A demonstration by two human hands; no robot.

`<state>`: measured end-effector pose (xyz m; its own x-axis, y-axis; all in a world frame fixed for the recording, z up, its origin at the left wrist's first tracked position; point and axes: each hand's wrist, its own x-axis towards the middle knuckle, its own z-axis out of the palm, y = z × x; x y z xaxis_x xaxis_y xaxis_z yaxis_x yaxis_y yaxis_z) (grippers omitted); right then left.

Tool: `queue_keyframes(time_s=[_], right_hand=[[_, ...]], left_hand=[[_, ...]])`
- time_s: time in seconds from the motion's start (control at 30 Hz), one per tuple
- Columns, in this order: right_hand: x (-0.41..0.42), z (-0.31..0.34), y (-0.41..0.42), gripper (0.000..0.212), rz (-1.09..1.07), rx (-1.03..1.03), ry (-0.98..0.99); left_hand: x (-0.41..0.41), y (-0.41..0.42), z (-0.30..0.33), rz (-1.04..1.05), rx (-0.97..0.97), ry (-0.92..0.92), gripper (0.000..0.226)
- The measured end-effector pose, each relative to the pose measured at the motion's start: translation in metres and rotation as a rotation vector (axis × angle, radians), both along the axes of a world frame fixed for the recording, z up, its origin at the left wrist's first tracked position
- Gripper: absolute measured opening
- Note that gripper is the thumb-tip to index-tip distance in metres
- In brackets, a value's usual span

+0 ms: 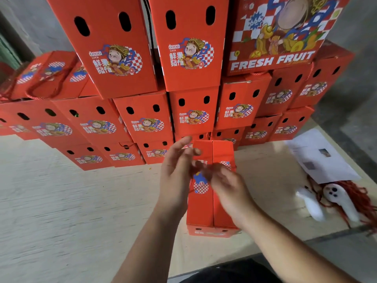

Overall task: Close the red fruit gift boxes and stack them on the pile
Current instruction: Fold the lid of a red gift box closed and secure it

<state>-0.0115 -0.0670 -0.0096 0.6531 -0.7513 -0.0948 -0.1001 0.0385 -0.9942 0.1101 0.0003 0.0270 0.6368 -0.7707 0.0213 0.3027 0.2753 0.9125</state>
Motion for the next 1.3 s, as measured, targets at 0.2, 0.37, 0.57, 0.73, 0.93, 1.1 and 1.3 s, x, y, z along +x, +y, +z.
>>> queue_keyframes(time_s=[0.2,0.37,0.57,0.73,0.93,1.1,1.3], right_hand=[[0.012,0.030,0.004,0.023,0.152,0.114,0.041],[0.012,0.093,-0.041,0.035,0.050,0.258,-0.169],[0.015,0.111,-0.023,0.028,0.127,0.487,-0.462],[0.019,0.117,-0.007,0.030,0.017,0.377,-0.121],[0.009,0.148,-0.022,0.044,0.399,0.240,-0.267],[-0.001,0.098,-0.033,0.042,0.180,0.156,0.060],[-0.032,0.036,-0.051,0.068,-0.167,-0.055,0.299]], left_hand=[[0.016,0.014,0.028,-0.200,0.363,-1.052,0.026],[0.053,0.029,-0.002,0.202,0.527,-0.617,0.020],[0.029,0.042,-0.053,-0.068,0.568,-0.045,0.037],[-0.006,0.047,-0.084,-0.050,0.571,0.069,0.035],[-0.004,0.051,-0.082,-0.064,0.511,0.241,0.045],[-0.019,0.052,-0.098,-0.205,0.672,0.265,0.060],[-0.027,0.055,-0.116,-0.112,0.666,0.232,0.049]])
